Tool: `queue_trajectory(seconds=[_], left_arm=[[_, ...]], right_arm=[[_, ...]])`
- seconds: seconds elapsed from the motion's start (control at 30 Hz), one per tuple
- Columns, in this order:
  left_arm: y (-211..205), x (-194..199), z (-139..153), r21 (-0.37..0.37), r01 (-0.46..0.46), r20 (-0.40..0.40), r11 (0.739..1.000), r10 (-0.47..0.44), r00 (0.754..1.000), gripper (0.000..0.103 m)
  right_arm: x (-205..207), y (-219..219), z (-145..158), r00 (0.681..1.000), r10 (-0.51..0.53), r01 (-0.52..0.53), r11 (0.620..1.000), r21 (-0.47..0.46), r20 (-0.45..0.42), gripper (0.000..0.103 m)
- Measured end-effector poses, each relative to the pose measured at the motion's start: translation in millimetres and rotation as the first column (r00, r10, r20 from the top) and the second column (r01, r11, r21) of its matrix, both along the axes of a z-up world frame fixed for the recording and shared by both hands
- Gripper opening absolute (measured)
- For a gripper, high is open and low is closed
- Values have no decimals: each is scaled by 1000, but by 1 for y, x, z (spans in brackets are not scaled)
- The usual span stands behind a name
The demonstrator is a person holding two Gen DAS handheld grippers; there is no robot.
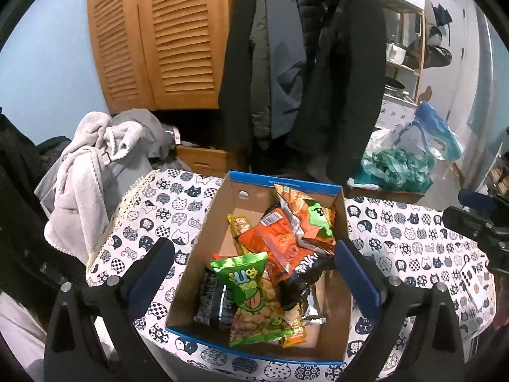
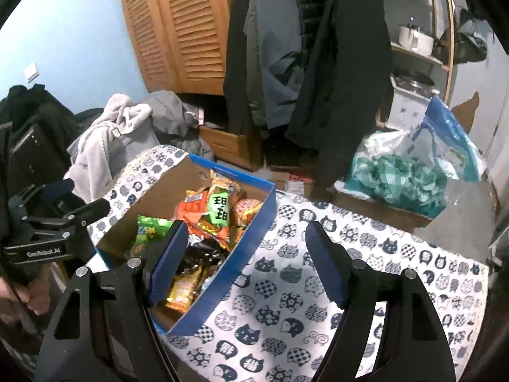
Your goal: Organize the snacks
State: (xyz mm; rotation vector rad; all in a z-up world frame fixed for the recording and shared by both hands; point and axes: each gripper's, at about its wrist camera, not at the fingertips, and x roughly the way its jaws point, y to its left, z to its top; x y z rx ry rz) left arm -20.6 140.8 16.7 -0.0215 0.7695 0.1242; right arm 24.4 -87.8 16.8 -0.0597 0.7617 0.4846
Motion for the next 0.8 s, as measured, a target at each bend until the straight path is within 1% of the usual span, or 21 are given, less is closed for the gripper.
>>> queue_trajectory(seconds=[0.17, 0.37, 0.8], left_arm=[[-2, 0, 0, 0, 3, -4, 1000, -3, 1000, 101], [-3, 0, -1, 5, 3, -5, 1000, -3, 1000, 101], [-10, 0, -1, 26, 12, -15, 1000, -11, 1000, 101]], right_arm=[[0, 0, -2, 1000, 2, -2, 1000, -12, 12, 77], [-1, 0, -3, 1000, 4, -4, 1000, -5, -2, 77], [-1, 0, -3, 1000, 6, -6, 1000, -4, -2, 77]])
